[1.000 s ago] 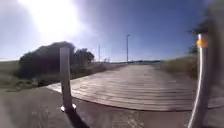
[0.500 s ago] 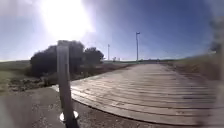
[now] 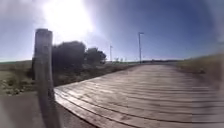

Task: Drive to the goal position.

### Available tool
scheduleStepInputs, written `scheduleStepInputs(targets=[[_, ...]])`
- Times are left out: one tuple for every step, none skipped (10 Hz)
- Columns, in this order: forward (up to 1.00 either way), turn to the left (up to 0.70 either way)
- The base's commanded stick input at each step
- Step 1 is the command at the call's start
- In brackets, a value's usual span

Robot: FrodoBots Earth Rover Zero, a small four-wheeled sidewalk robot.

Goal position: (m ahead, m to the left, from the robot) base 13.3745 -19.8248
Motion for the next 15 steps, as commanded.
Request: scheduleStepInputs(targets=[[0.7, -0.35], [0.7, -0.35], [0.7, -0.35], [0.7, -0.35], [0.7, -0.35], [0.7, -0.35], [0.7, -0.35], [0.7, -0.35], [0.7, -0.35], [0.7, -0.35], [0.7, -0.35], [0.7, -0.35], [0.7, -0.35], [0.7, -0.35], [0.7, 0.0]])
